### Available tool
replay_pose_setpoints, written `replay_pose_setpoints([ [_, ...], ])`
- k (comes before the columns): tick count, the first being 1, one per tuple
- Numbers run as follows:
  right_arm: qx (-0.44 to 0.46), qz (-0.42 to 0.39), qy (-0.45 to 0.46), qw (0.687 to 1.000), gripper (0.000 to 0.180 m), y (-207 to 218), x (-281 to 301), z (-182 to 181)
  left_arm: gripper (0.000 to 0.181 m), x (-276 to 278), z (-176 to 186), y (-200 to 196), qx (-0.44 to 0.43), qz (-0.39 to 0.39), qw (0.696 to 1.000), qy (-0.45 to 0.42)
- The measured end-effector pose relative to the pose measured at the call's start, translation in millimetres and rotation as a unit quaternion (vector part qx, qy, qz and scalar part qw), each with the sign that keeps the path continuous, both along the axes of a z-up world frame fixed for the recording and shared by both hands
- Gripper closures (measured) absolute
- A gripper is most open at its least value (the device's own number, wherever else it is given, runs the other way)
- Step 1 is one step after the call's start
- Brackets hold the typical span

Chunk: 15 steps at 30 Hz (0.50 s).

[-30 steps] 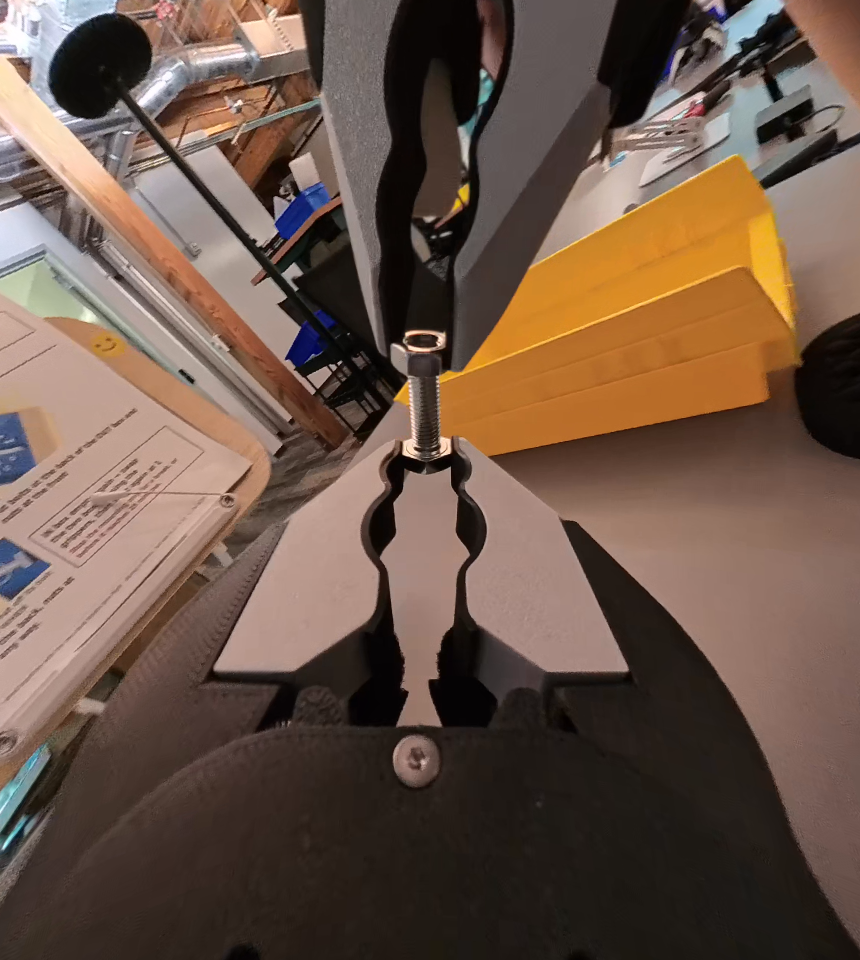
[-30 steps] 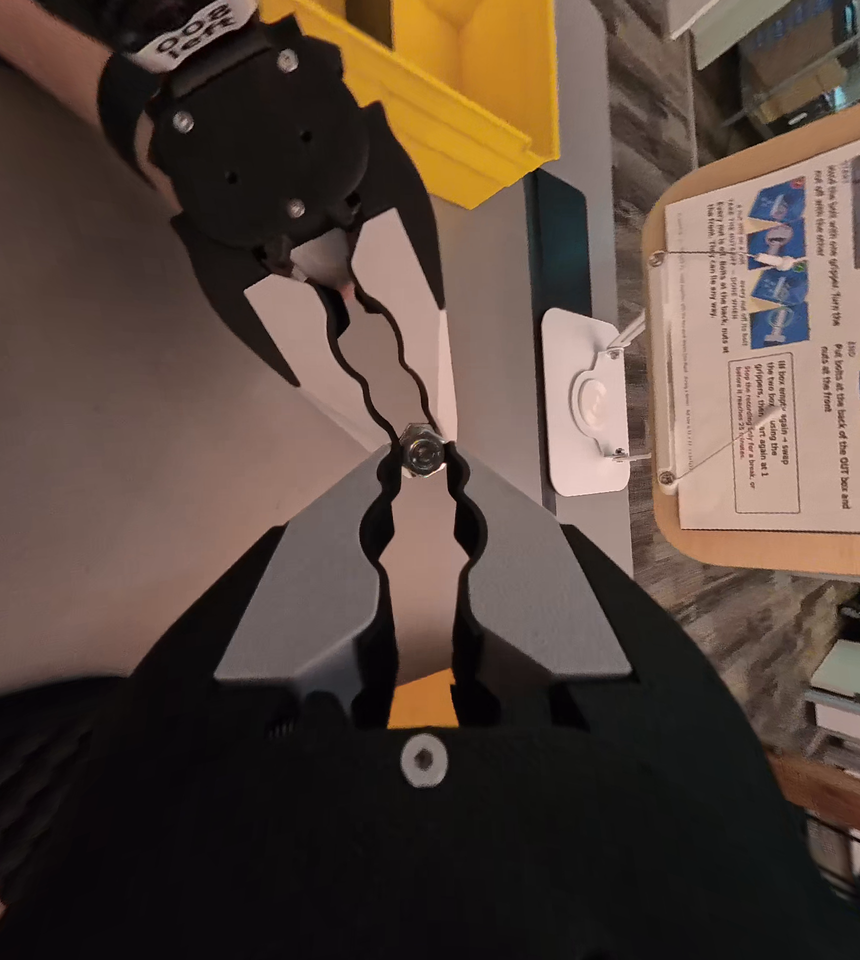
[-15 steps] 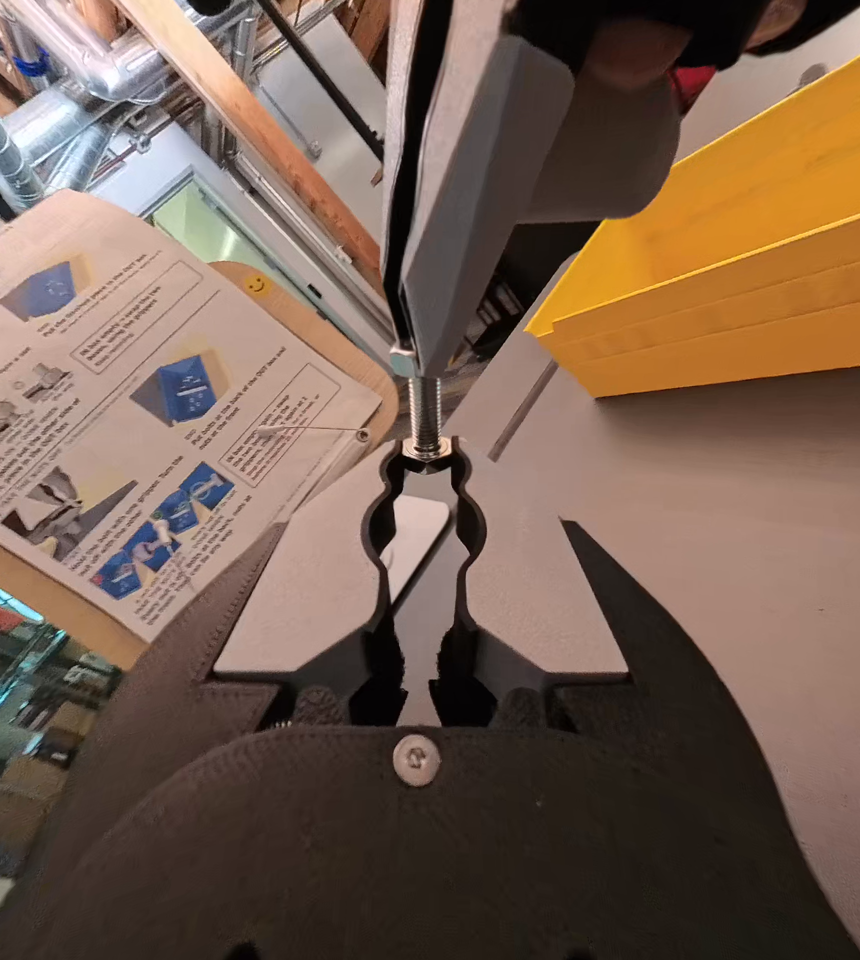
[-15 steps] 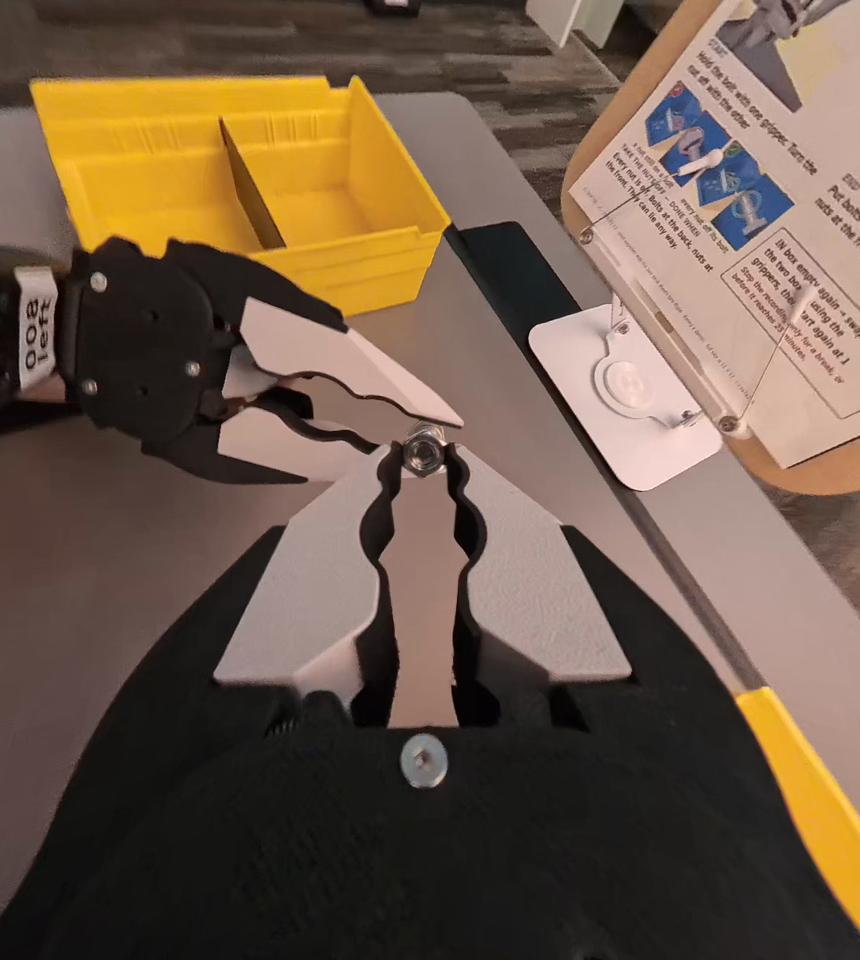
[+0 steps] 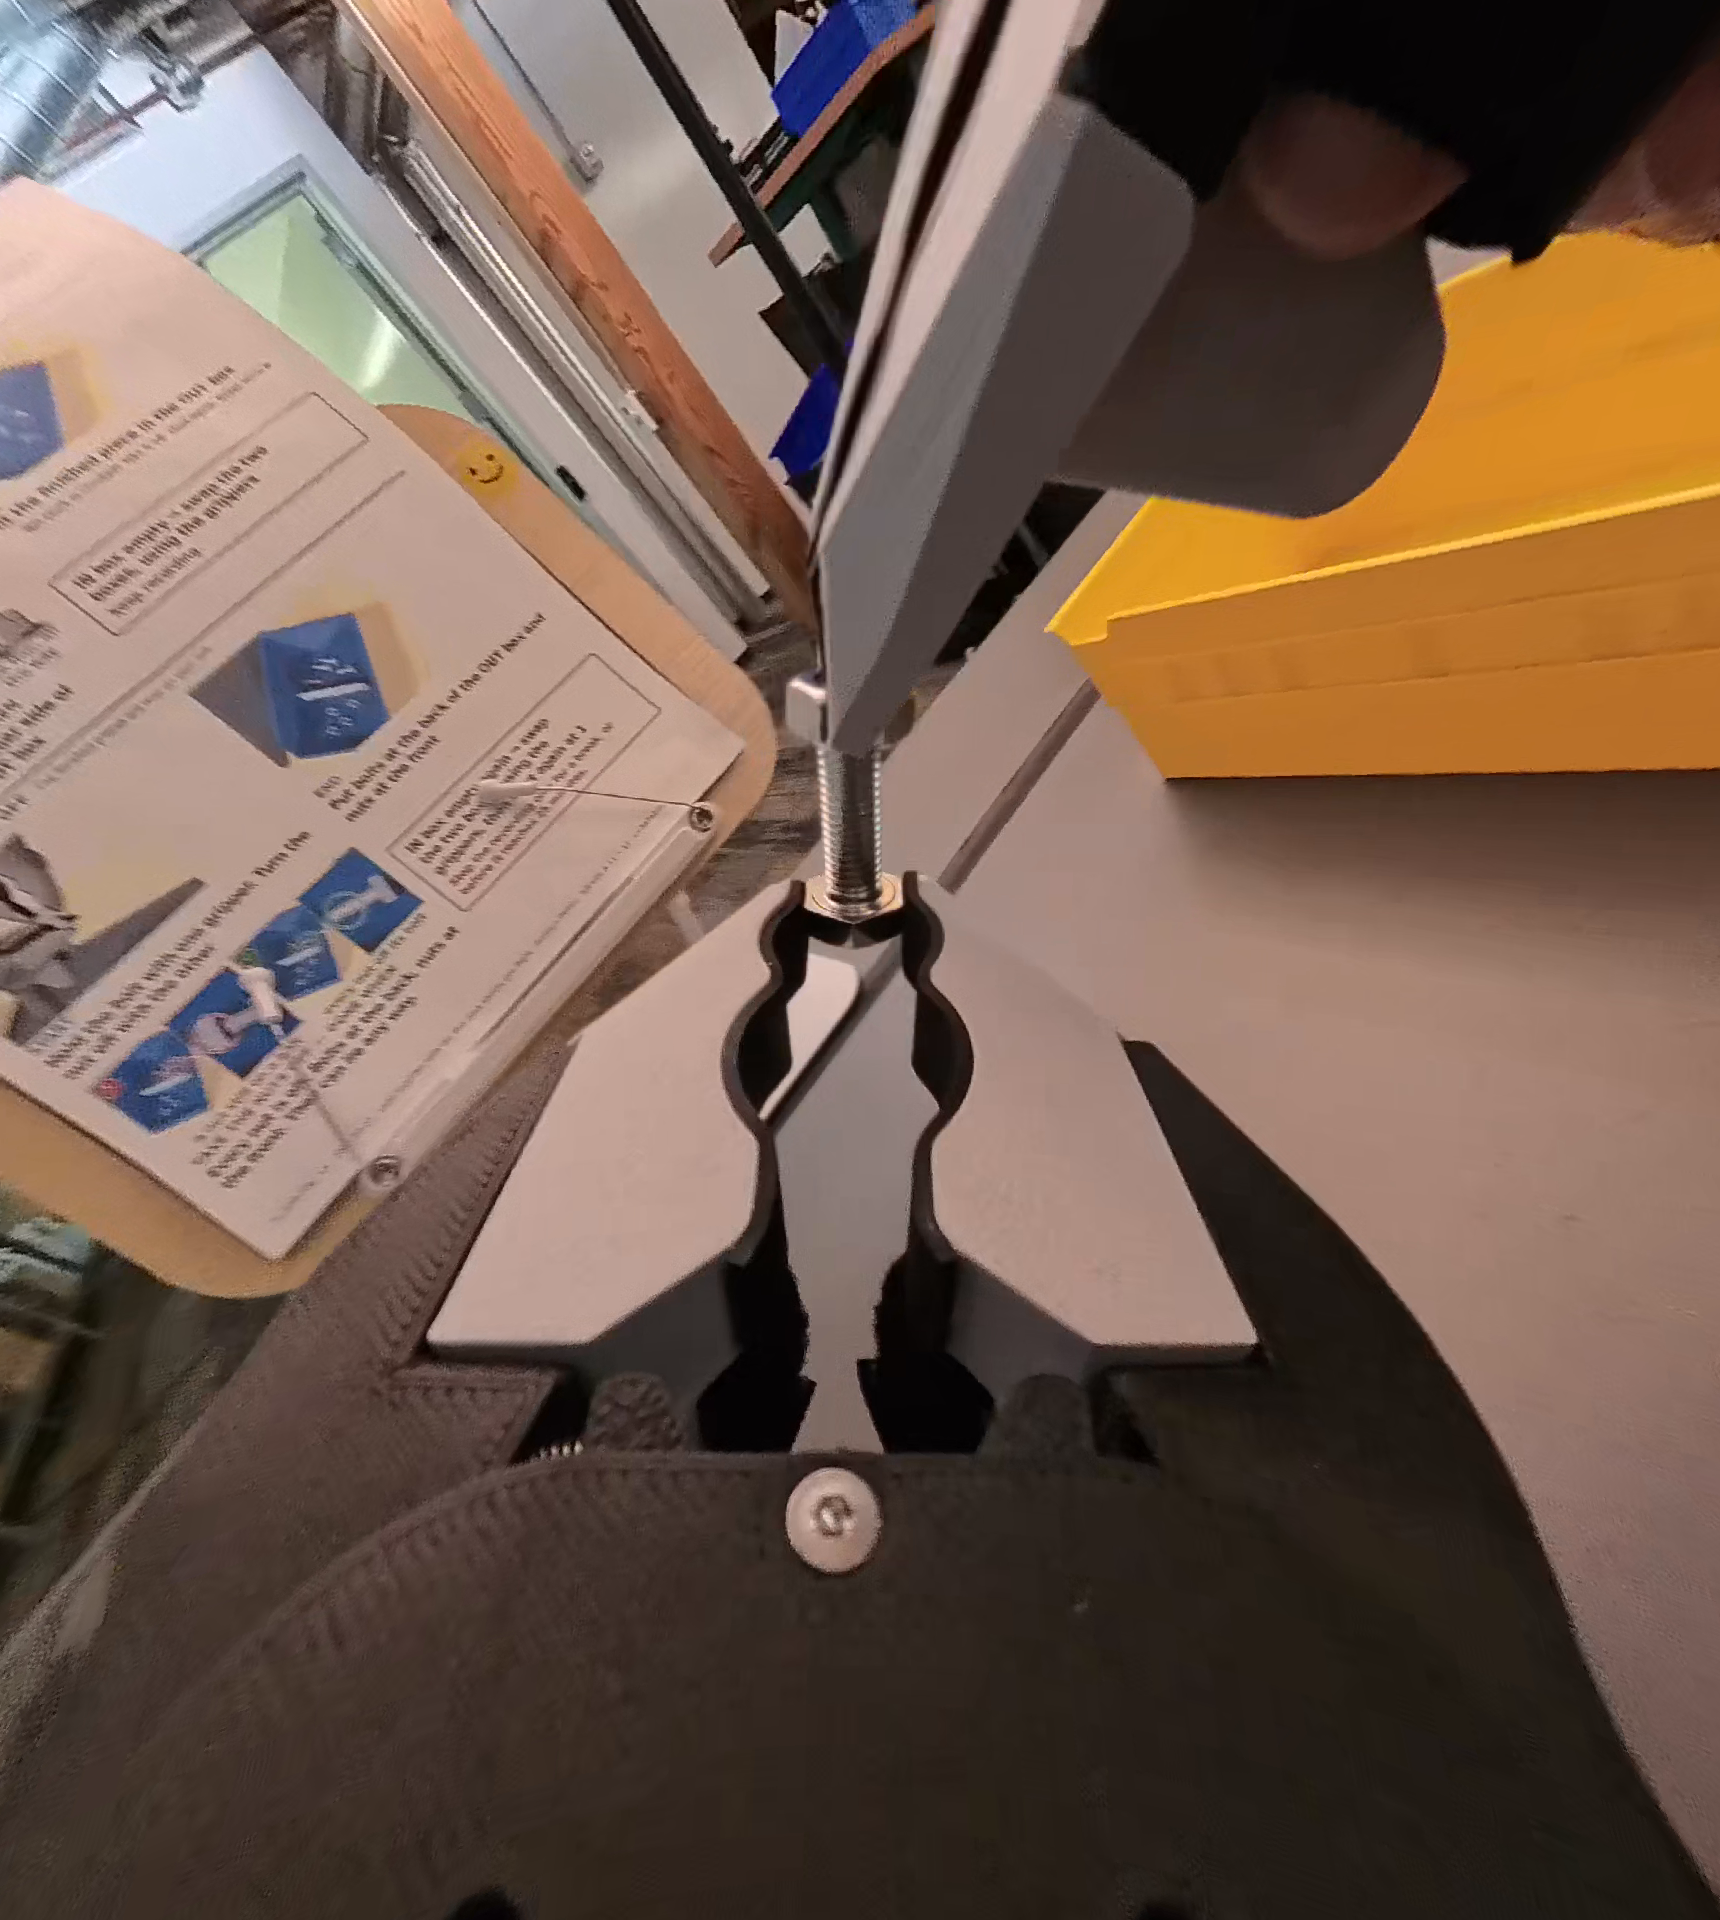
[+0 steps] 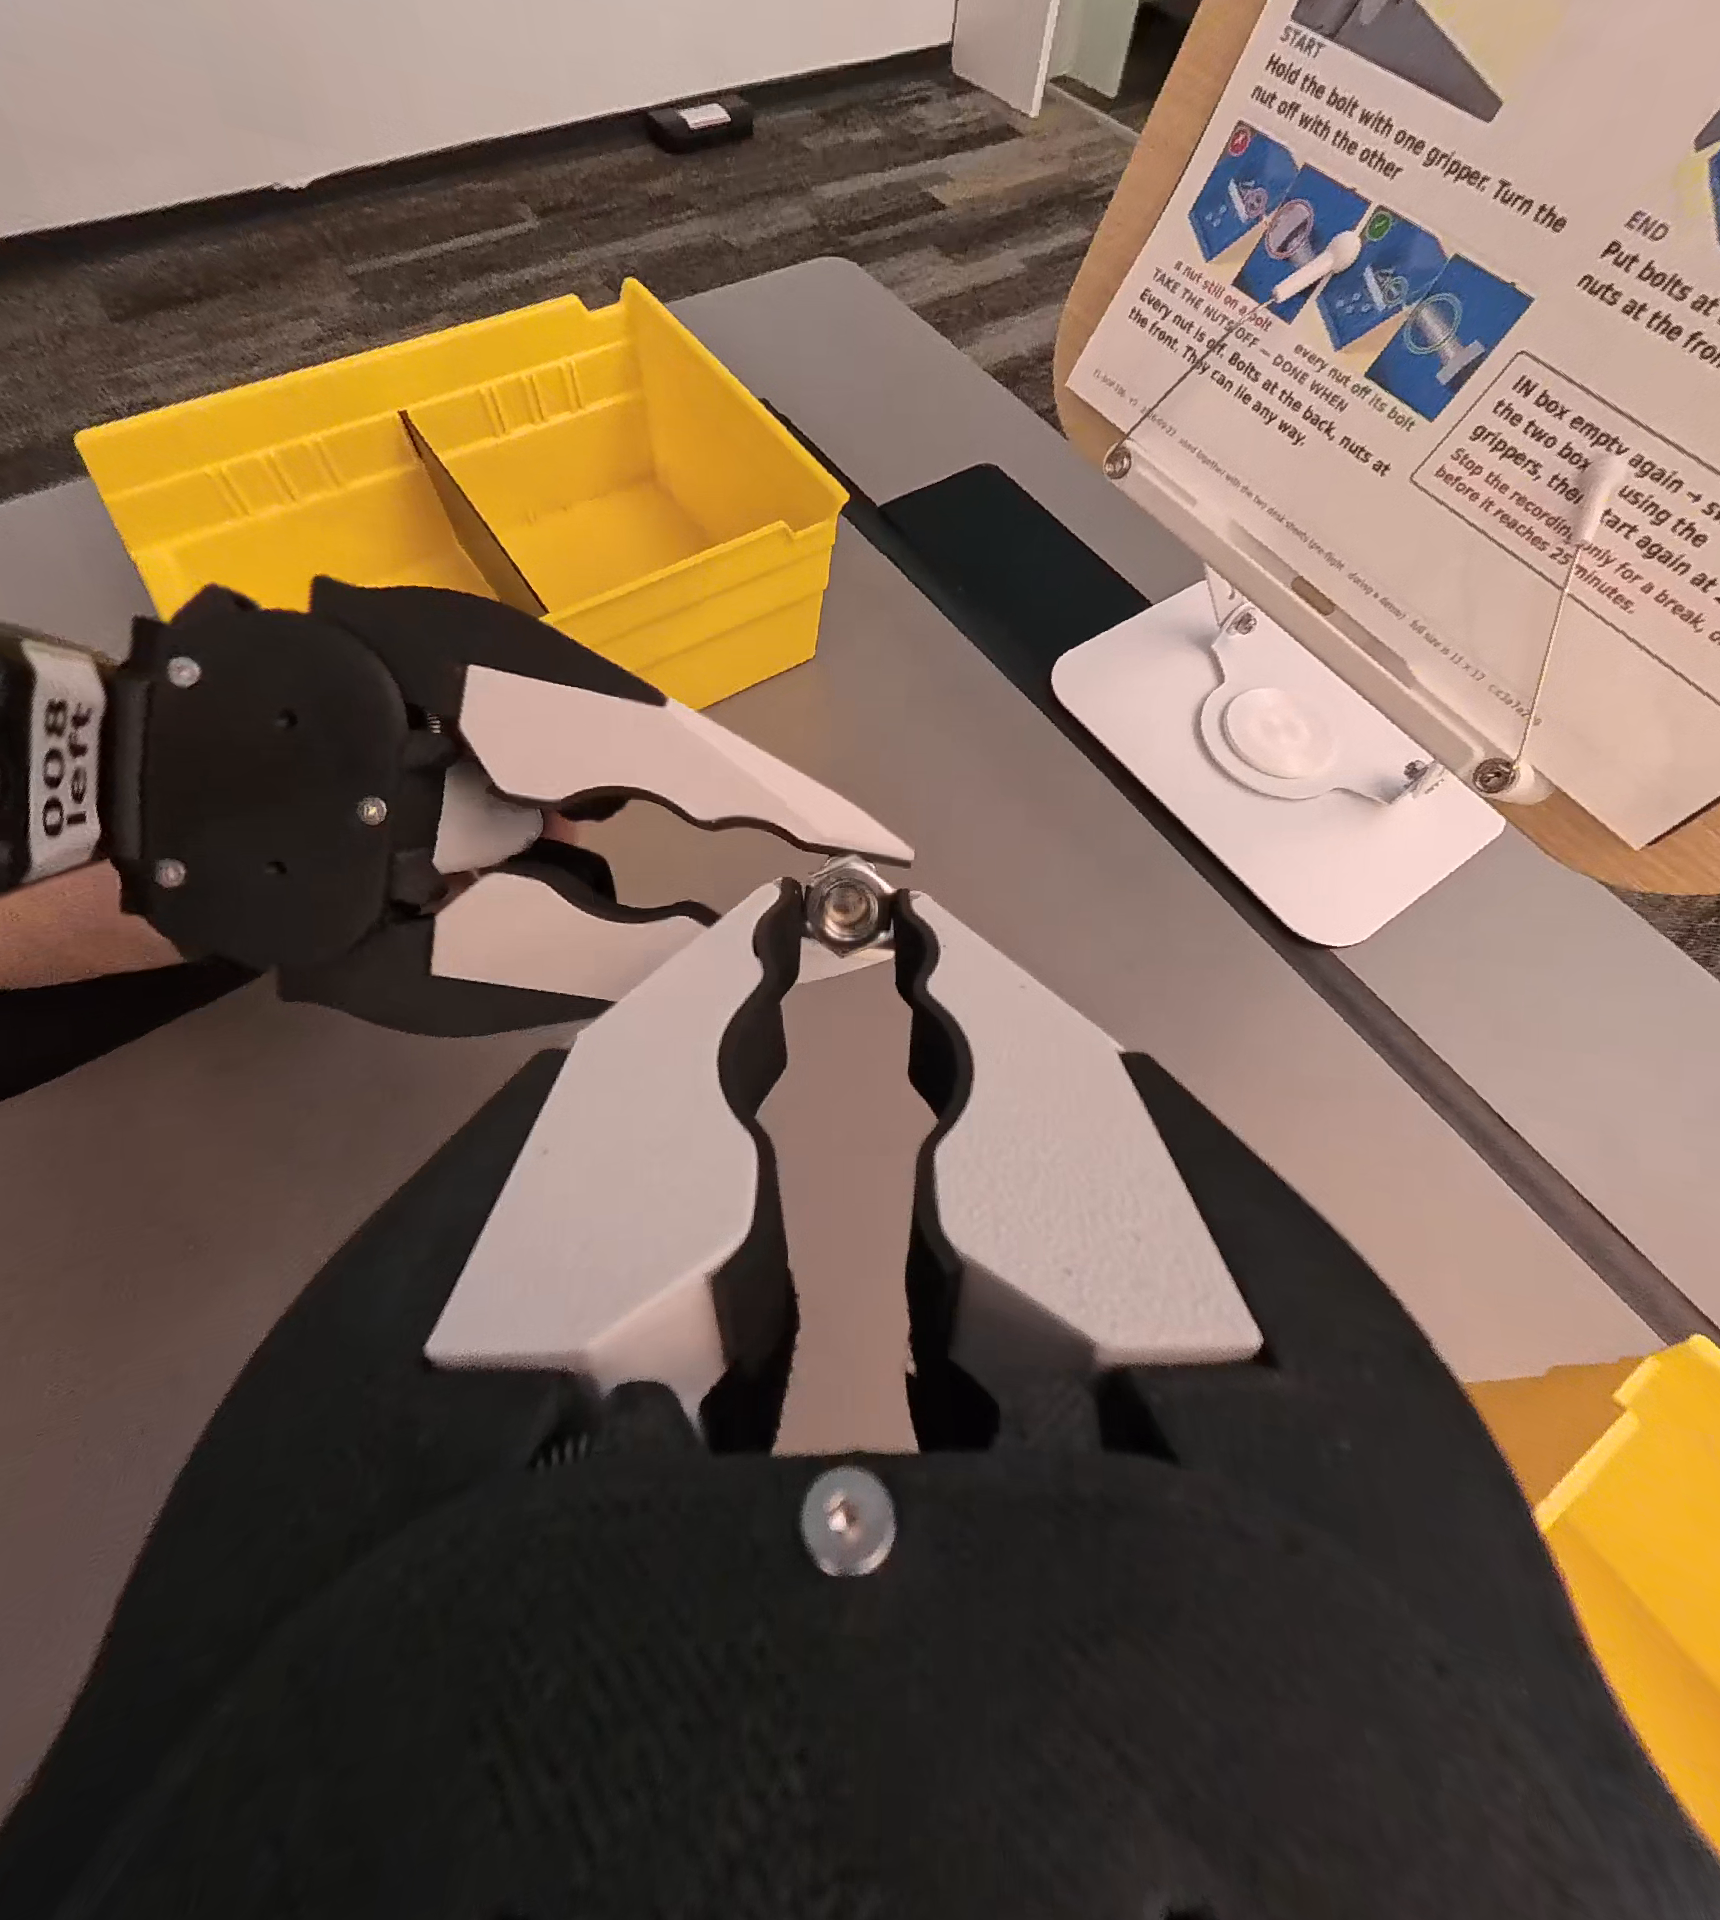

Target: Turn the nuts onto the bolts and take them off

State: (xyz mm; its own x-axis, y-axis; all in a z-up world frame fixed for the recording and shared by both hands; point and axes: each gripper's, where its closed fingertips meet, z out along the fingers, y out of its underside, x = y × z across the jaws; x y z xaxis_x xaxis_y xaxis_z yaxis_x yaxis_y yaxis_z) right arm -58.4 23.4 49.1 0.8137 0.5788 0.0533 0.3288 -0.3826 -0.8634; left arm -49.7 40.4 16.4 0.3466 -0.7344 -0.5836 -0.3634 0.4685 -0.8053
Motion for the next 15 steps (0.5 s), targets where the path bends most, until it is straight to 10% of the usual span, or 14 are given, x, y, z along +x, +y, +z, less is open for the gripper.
replay_pose_setpoints([
  [15, -0.088, 0.002, -0.007, 0.996, 0.164, -15, 14, -20, 0.165, 20, -23, -30, -0.158, -0.107, 0.981, -0.025],
])
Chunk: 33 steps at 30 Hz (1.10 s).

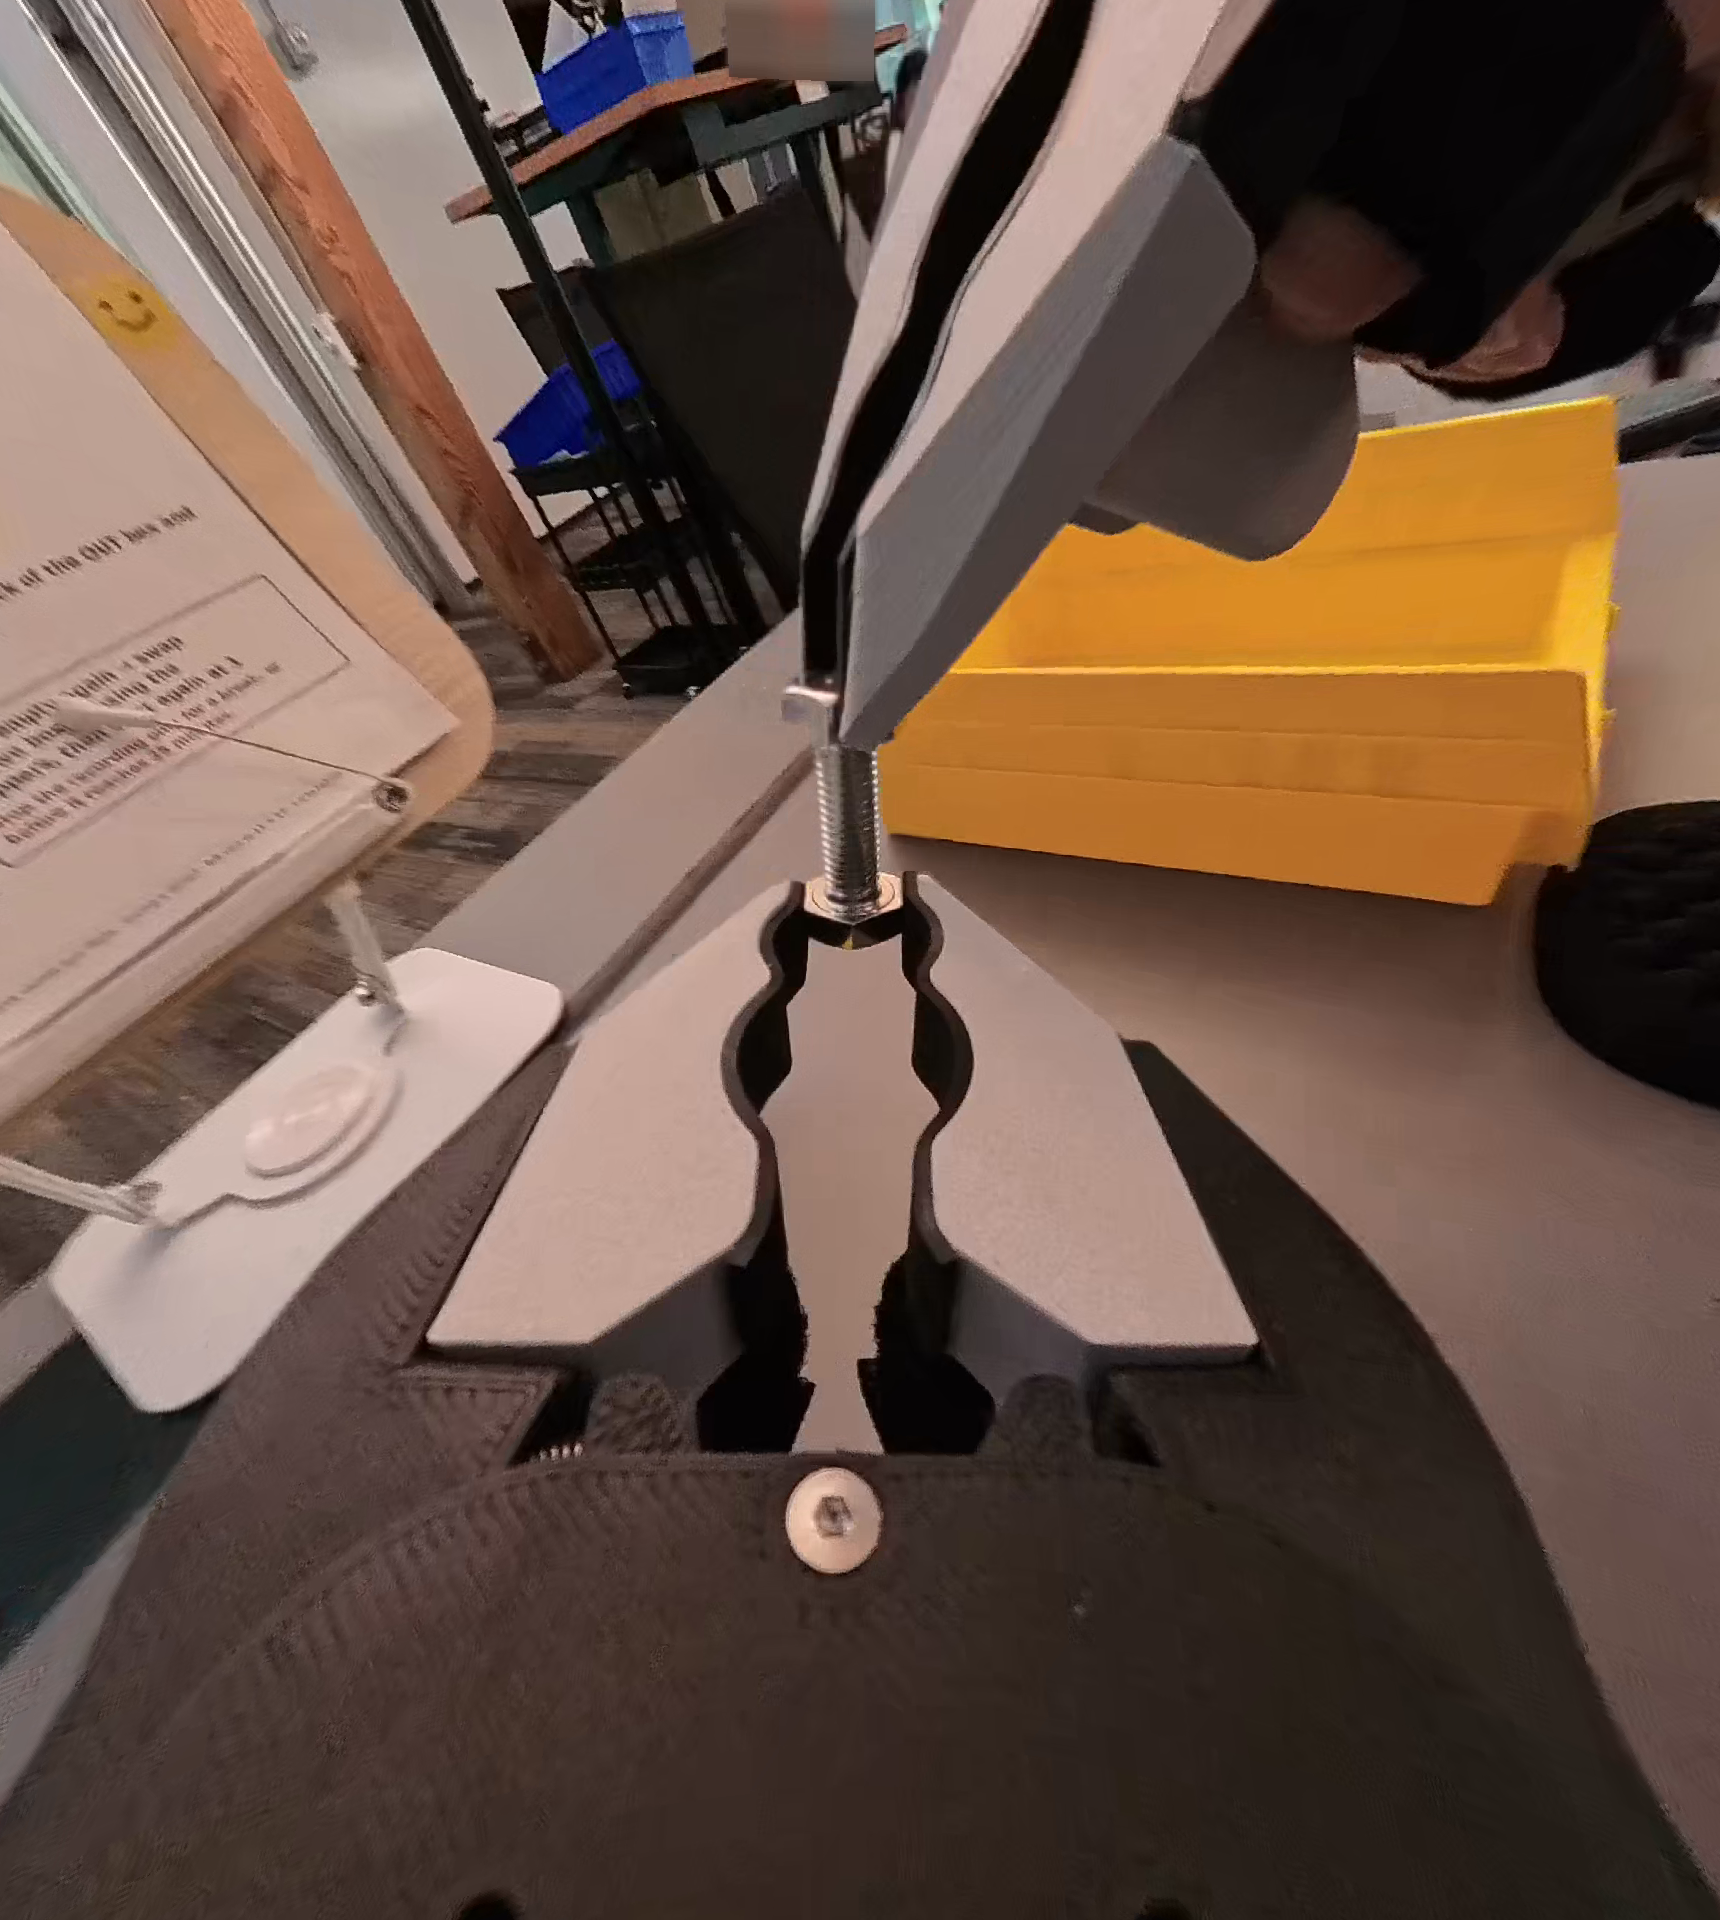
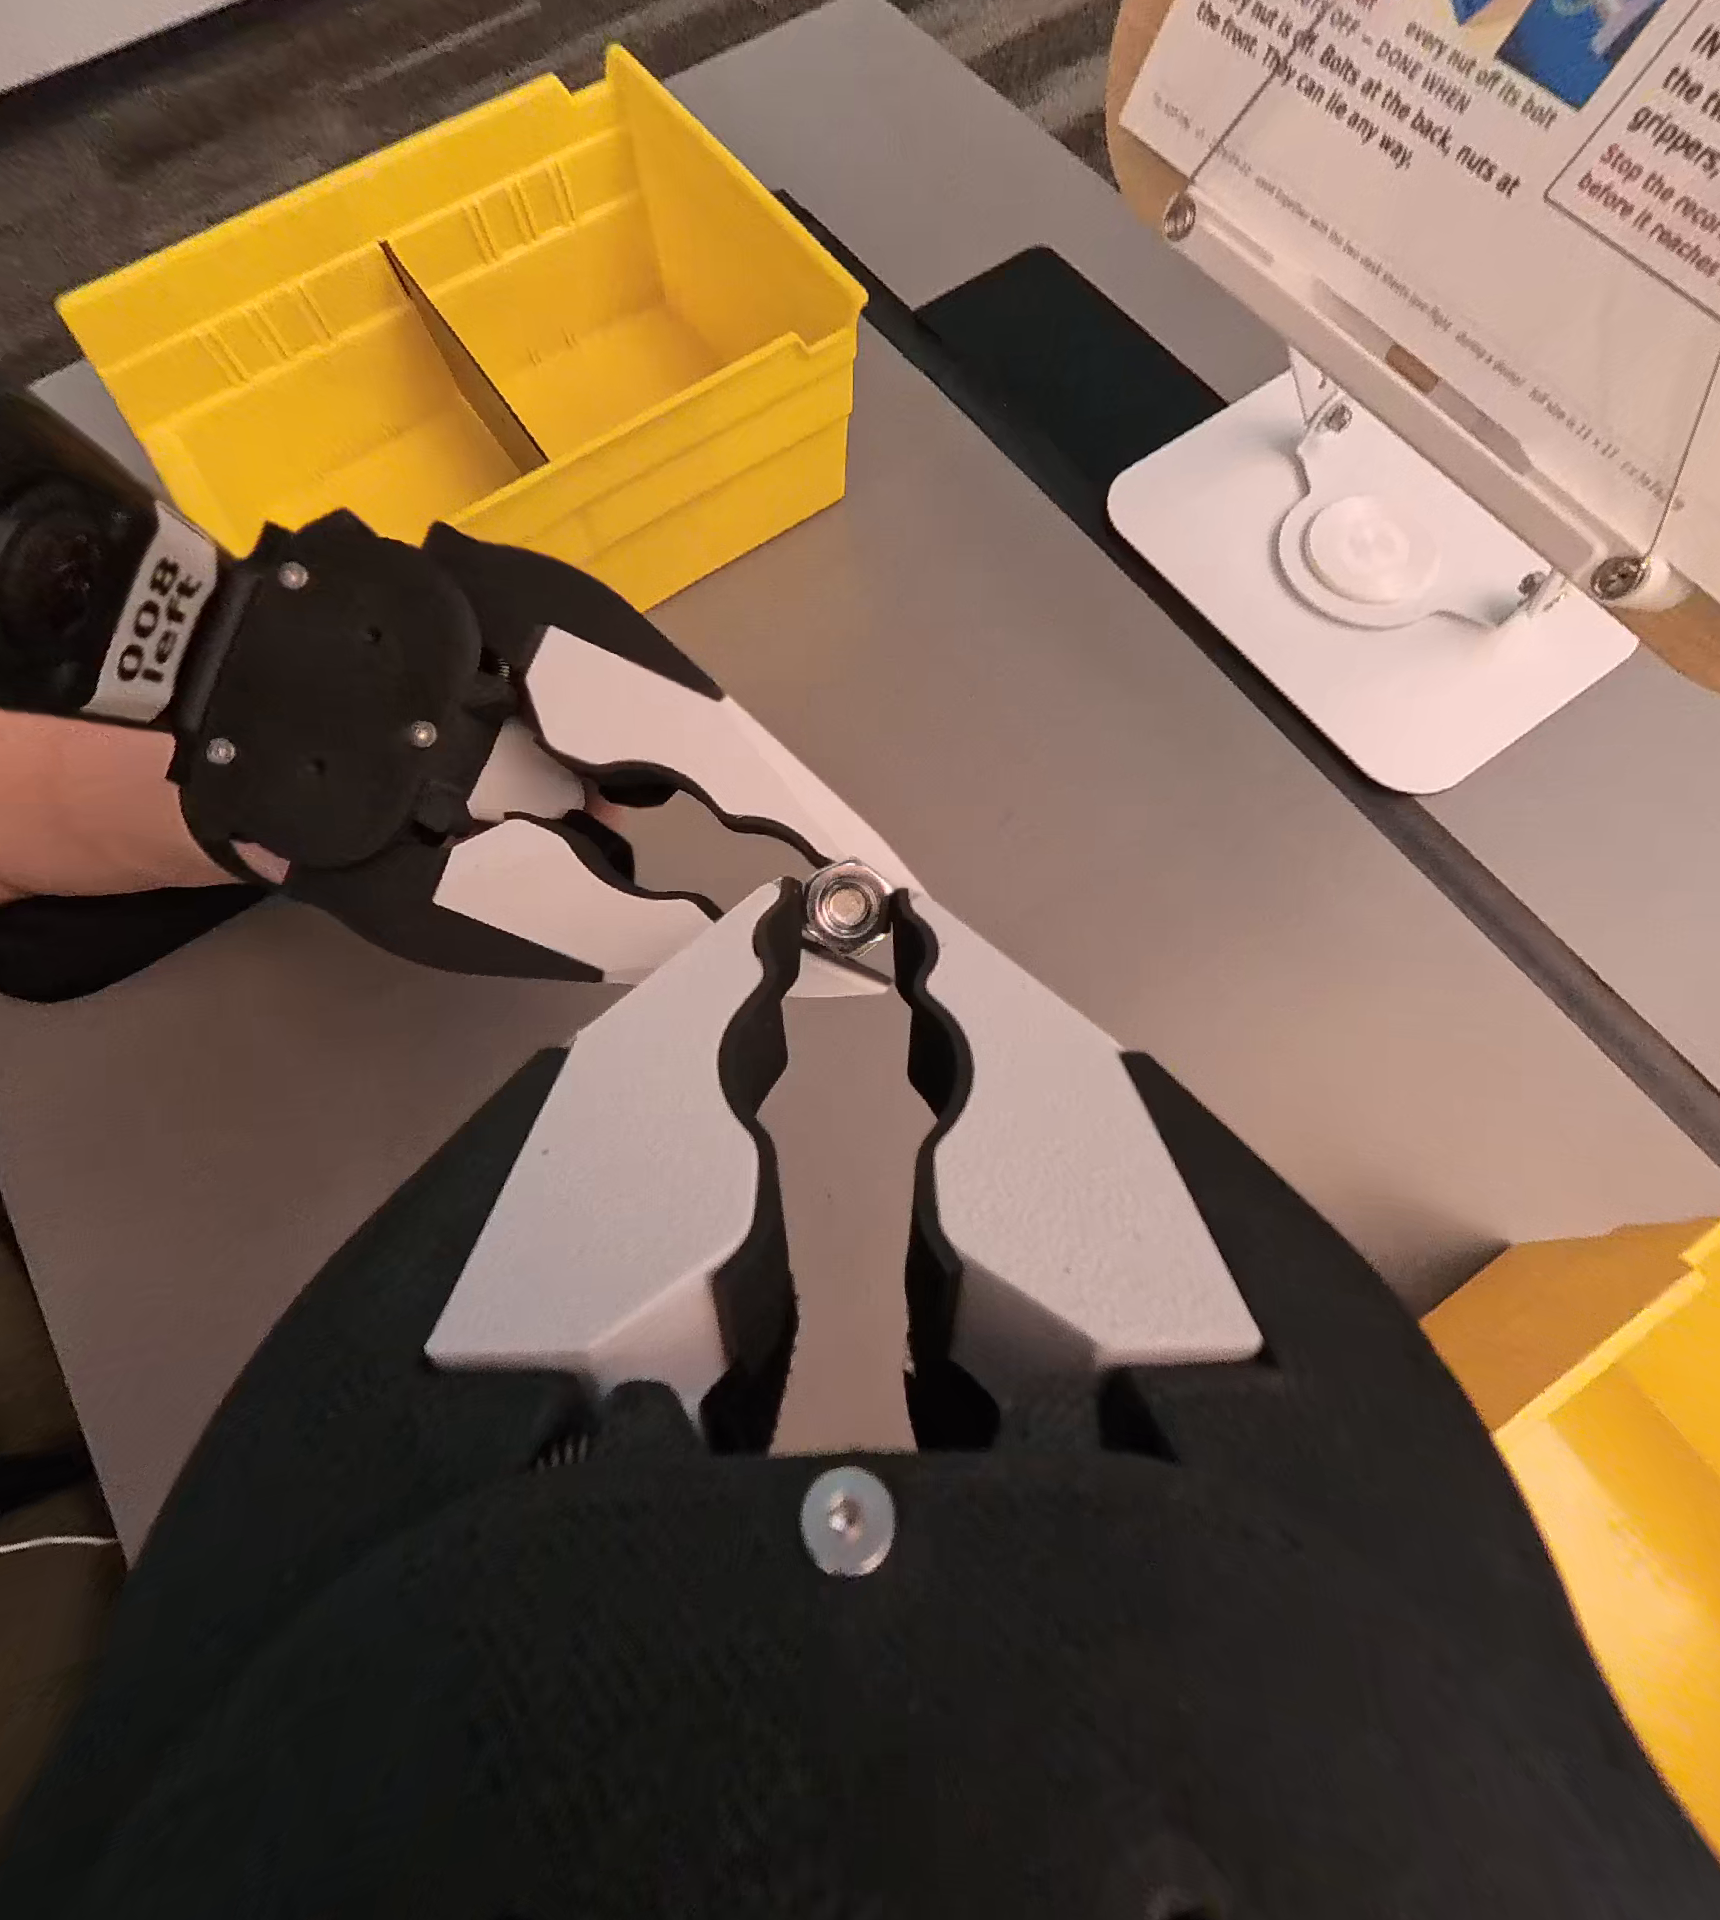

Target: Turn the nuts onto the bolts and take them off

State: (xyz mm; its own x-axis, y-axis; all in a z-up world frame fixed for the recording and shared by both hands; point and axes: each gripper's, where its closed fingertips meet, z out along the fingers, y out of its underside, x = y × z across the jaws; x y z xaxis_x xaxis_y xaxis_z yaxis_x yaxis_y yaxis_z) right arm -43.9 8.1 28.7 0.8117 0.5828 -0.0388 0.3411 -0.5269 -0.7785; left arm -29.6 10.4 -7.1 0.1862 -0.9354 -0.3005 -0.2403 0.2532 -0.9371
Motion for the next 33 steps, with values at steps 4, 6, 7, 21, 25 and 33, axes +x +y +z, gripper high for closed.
replay_pose_setpoints([
  [4, -0.016, -0.009, -0.017, 1.0, 0.163, 0, 3, -9, 0.165, 4, -9, -3, -0.046, -0.014, 0.999, -0.003],
  [6, -0.018, -0.008, -0.023, 1.0, 0.163, 1, 4, -11, 0.165, 5, -12, -4, -0.061, -0.02, 0.998, -0.006],
  [7, -0.017, -0.008, -0.024, 1.0, 0.163, 1, 4, -11, 0.165, 5, -12, -4, -0.067, -0.022, 0.998, -0.007],
  [21, -0.009, 0.002, -0.029, 1.0, 0.163, 3, 4, -11, 0.165, 5, -13, -3, -0.066, -0.021, 0.998, -0.007],
  [25, -0.008, 0.002, -0.03, 1.0, 0.16, 4, 4, -11, 0.165, 4, -12, -2, -0.064, -0.02, 0.998, -0.007],
  [33, 0.045, 0.028, -0.022, 0.998, 0.139, 3, 2, 8, 0.165, 1, -5, 2, -0.063, -0.017, 0.998, -0.016],
])
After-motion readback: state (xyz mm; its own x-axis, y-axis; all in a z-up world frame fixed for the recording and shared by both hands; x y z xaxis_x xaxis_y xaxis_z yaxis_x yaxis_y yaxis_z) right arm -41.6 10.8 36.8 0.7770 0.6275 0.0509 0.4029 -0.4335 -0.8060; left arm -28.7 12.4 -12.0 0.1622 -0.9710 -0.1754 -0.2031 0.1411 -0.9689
